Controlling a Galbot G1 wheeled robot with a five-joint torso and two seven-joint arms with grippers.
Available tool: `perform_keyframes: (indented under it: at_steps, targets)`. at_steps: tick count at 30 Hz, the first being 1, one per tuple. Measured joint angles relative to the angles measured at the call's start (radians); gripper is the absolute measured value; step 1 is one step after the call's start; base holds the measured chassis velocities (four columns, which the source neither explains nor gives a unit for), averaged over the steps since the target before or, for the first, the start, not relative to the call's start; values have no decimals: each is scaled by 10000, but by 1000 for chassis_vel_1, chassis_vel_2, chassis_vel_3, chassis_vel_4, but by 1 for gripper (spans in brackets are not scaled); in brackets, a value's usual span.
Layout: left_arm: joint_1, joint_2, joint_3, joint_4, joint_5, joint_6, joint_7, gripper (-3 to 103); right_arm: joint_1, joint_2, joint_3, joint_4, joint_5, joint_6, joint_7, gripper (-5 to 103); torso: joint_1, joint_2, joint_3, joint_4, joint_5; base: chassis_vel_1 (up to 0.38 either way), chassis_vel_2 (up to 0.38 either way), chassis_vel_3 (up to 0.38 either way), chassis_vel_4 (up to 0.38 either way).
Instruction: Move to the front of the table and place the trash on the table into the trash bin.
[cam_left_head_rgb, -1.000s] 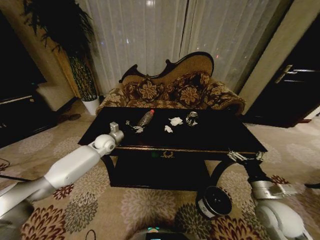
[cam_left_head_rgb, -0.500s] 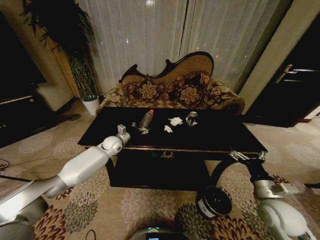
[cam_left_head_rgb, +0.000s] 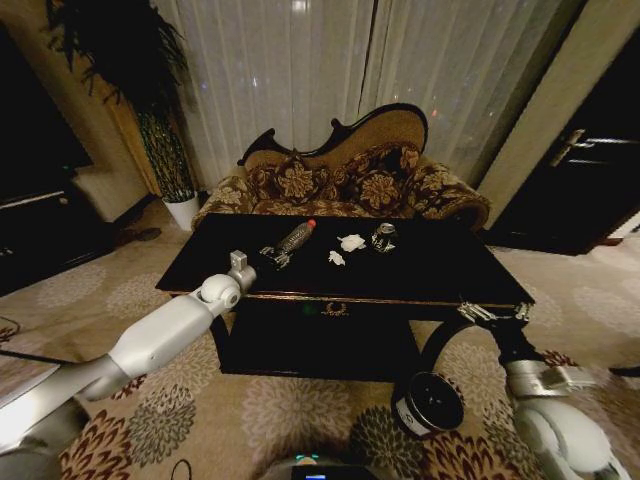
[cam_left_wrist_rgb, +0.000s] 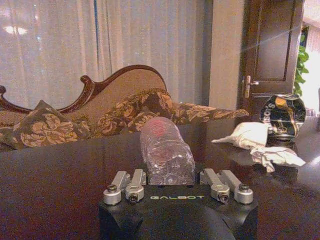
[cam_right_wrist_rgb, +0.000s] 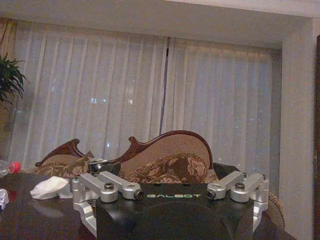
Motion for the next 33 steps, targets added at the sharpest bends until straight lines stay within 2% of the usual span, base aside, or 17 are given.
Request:
perform_keyframes:
  at_steps: [5, 8, 9, 12, 13, 17, 18, 19, 23, 24, 27, 28, 30, 32, 33]
  targets:
    - [419, 409, -427, -722, -110, 255, -87, 40, -44, -31, -4, -27, -79, -1, 15, 100, 0, 0, 0, -1, 0, 0, 0, 0, 0]
    - [1056, 965, -964, -1835, -262, 742, -213, 40, -35, -83, -7, -72, -242, 8, 94, 100, 0, 0, 0, 2, -1, 0, 0, 0, 0]
    - [1056, 965, -964, -1835, -262, 742, -213, 40, -35, -83, -7, -72, -242, 8, 94, 100, 0, 0, 0, 2, -1, 0, 0, 0, 0]
    - [1622, 1478, -1451, -3243, -701, 1150, -407, 40, -41, -135, 3, -139, -859, 128, 165, 100, 0, 0, -1, 2, 0, 0, 0, 0, 0]
    - [1622, 1478, -1451, -3243, -701, 1150, -407, 40, -41, -135, 3, -139, -859, 128, 165, 100, 0, 0, -1, 2, 0, 0, 0, 0, 0]
    - [2370, 2007, -2101, -4836, -1467, 1557, -654, 40, -62, -97, 22, -326, -2845, 505, 249, 100, 0, 1, -2, 0, 2, 0, 0, 0, 0]
    - [2370, 2007, -2101, -4836, -1467, 1557, -654, 40, -62, -97, 22, -326, -2845, 505, 249, 100, 0, 1, -2, 0, 2, 0, 0, 0, 0]
    - [2591, 2136, -2266, -5184, -1572, 1614, -698, 40, -87, -41, 20, -356, -3314, 620, 270, 100, 0, 0, -1, 0, 1, 0, 0, 0, 0]
    - [3270, 2633, -2763, -6519, -2016, 1795, -843, 40, -75, 177, 18, -517, -5289, 1367, 460, 100, -1, 1, -2, 0, -1, 0, 0, 0, 0]
    - [3270, 2633, -2763, -6519, -2016, 1795, -843, 40, -75, 177, 18, -517, -5289, 1367, 460, 100, -1, 1, -2, 0, -1, 0, 0, 0, 0]
    - [3704, 2894, -3087, -7411, -2104, 1868, -859, 40, 101, 312, 95, -816, -7273, 2080, 681, 100, -1, 1, -2, 1, 1, 0, 0, 0, 0]
    - [3704, 2894, -3087, -7411, -2104, 1868, -859, 40, 101, 312, 95, -816, -7273, 2080, 681, 100, -1, 1, -2, 1, 1, 0, 0, 0, 0]
    - [3867, 3000, -3227, -7885, -2223, 1904, -863, 40, 226, 474, 98, -1072, -8405, 2577, 825, 100, -1, 0, -2, 0, 1, 0, 0, 0, 0]
    - [3914, 3115, -3276, -8312, -2638, 1939, -890, 40, 291, 664, 68, -1167, -9058, 2899, 939, 100, -1, 1, -1, 0, 1, 0, 0, 0, 0]
    - [3914, 3115, -3276, -8312, -2638, 1939, -890, 40, 291, 664, 68, -1167, -9058, 2899, 939, 100, -1, 1, -1, 0, 1, 0, 0, 0, 0]
